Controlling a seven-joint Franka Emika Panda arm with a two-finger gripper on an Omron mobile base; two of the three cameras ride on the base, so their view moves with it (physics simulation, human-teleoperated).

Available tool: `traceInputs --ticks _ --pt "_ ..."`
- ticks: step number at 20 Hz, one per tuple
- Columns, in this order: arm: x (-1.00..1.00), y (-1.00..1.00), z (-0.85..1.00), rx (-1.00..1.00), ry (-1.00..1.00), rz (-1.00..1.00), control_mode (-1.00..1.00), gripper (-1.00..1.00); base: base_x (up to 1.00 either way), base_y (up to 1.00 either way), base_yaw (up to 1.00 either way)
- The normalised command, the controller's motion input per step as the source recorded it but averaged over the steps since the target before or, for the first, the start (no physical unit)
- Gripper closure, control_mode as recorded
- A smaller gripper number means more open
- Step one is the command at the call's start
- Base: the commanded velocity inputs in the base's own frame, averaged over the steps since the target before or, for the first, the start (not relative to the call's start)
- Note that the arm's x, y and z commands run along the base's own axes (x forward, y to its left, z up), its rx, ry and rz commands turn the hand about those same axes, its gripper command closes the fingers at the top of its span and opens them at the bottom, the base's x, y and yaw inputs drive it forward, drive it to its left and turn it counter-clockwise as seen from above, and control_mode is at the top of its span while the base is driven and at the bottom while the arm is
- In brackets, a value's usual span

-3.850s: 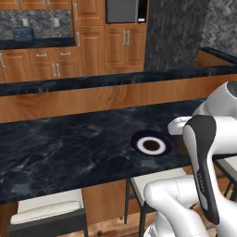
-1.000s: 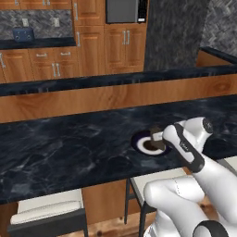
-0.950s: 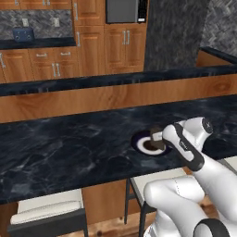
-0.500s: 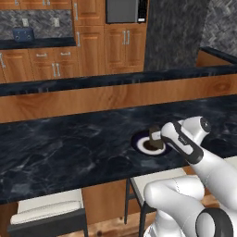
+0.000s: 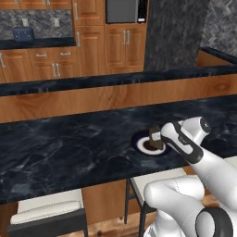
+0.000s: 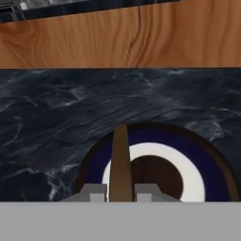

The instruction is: Start the toaster. Once the lever pops up, take the bread to the plate on the dining counter.

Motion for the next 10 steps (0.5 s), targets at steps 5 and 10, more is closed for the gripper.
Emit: traceInputs --ticks 5,10 --pt "0.0 0.0 -0.07 0.0 0.0 0.0 -1.0 1.0 0.0 0.0 0.0" --pt "0.0 0.0 0.0 0.0 0.0 0.0 -1.0 1.0 0.0 0.0 0.0"
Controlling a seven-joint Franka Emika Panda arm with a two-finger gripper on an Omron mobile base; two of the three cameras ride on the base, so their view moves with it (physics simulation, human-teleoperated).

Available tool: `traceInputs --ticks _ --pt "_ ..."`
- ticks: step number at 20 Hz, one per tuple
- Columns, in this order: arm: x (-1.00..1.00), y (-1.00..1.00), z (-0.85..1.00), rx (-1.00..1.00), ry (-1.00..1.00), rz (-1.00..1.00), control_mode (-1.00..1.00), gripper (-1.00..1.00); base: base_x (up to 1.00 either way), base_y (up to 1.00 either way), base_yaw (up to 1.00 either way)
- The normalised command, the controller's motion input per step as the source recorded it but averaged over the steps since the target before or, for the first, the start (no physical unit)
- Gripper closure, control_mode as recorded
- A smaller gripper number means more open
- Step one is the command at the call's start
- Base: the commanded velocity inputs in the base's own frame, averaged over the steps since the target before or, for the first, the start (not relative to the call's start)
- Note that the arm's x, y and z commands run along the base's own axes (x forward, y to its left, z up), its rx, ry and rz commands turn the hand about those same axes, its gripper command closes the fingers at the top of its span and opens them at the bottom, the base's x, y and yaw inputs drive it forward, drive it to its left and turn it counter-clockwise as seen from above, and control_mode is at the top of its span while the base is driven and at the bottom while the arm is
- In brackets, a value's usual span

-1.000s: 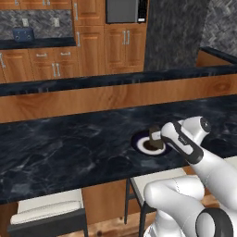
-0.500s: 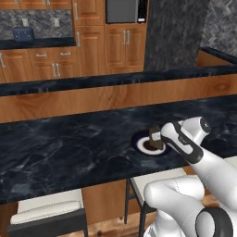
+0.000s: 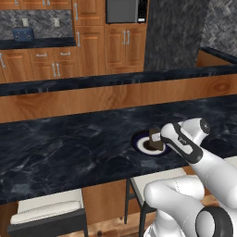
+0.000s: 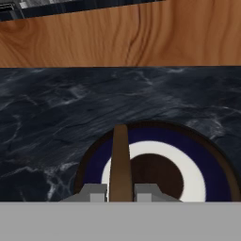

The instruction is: Start the toaster. Once the lever pops up, take the bread to the plate on the dining counter.

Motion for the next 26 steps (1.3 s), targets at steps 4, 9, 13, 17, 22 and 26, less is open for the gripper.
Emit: traceInputs --ticks 4,9,13,17,22,26 --pt "0.01 0.0 0.0 0.0 0.0 0.0 -1.0 1.0 0.0 0.0 0.0" --pt "0.2 0.0 0.0 0.0 0.0 0.0 -1.0 1.0 0.0 0.0 0.0" --pt "0.29 0.0 0.0 0.0 0.0 0.0 -1.0 1.0 0.0 0.0 0.0" --pt "0.03 0.0 0.0 0.0 0.0 0.0 -1.0 1.0 0.0 0.0 0.0" --pt "0.0 0.0 0.0 0.0 0.0 0.0 -1.0 1.0 0.0 0.0 0.0" --pt "0.0 0.0 0.0 0.0 0.0 0.0 -1.0 1.0 0.0 0.0 0.0"
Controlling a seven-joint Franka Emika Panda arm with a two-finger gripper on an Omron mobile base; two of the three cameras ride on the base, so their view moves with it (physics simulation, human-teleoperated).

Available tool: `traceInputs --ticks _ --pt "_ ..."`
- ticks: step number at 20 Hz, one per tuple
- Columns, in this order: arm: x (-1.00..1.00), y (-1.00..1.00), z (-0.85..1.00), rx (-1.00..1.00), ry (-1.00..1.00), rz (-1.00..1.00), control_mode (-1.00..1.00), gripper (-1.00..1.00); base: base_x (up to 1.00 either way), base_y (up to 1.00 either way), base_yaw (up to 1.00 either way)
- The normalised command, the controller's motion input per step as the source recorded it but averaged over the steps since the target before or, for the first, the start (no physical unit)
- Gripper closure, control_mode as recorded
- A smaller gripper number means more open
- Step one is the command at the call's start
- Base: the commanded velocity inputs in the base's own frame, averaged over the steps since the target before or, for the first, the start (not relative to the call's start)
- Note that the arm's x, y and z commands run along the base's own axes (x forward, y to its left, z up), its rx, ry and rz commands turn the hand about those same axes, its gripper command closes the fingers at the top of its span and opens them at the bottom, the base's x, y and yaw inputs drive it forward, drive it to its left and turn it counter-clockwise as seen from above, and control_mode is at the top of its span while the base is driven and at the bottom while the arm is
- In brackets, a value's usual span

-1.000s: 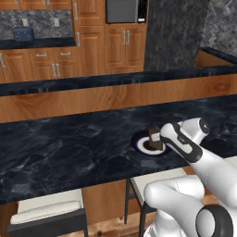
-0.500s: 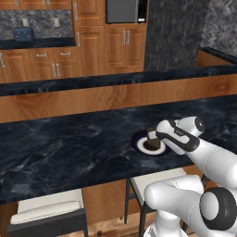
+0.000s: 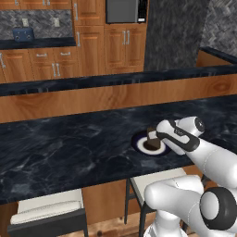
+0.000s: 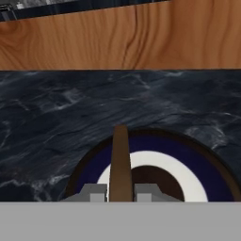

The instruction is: Start the toaster. Once the lever pops up, take the bread to the plate on the dining counter.

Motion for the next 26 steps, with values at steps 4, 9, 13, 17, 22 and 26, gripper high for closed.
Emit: traceInputs --ticks 4,9,13,17,22,26 --pt "0.0 0.0 0.0 0.0 0.0 0.0 -1.0 1.0 0.0 0.0 0.0" --pt "0.0 0.0 0.0 0.0 0.0 0.0 -1.0 1.0 0.0 0.0 0.0" --pt "0.0 0.0 0.0 0.0 0.0 0.0 -1.0 1.0 0.0 0.0 0.0" --pt "0.0 0.0 0.0 0.0 0.0 0.0 -1.0 1.0 0.0 0.0 0.0" --pt "0.0 0.0 0.0 0.0 0.0 0.0 -1.0 1.0 0.0 0.0 0.0" --pt "0.0 0.0 0.0 0.0 0.0 0.0 -1.0 -1.0 0.0 0.0 0.0"
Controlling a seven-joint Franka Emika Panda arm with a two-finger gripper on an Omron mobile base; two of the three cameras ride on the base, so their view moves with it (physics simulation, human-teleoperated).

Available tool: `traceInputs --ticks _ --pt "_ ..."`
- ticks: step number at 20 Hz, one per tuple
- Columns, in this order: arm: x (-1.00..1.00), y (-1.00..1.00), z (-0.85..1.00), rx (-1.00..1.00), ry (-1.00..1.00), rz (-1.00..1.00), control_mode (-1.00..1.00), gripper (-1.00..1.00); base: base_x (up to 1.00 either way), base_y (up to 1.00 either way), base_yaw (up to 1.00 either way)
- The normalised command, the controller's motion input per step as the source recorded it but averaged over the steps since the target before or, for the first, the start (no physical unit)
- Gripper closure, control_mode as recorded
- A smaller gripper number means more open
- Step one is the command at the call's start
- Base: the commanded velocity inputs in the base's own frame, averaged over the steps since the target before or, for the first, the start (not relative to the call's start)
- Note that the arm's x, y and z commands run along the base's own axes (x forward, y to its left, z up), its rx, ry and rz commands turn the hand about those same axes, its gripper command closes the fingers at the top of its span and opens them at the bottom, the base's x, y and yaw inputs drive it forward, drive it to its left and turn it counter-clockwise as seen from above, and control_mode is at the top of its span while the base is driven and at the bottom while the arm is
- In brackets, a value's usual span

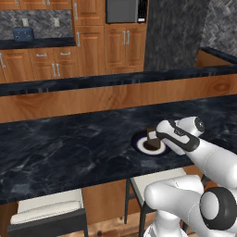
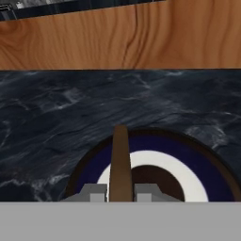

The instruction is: Start the toaster. Once the lever pops up, take the bread to the plate on the dining counter.

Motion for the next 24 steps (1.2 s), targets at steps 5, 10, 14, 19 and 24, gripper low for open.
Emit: traceInputs --ticks 5,10,14,19,24 --pt "0.0 0.0 0.0 0.0 0.0 0.0 -1.0 -1.0 0.0 0.0 0.0" --pt "0.0 0.0 0.0 0.0 0.0 0.0 -1.0 -1.0 0.0 0.0 0.0" --pt "0.0 0.0 0.0 0.0 0.0 0.0 -1.0 -1.0 0.0 0.0 0.0" --pt "0.03 -0.02 0.13 0.0 0.0 0.0 -1.0 -1.0 0.0 0.0 0.0" --pt "0.03 -0.07 0.5 0.0 0.0 0.0 -1.0 -1.0 0.0 0.0 0.0"
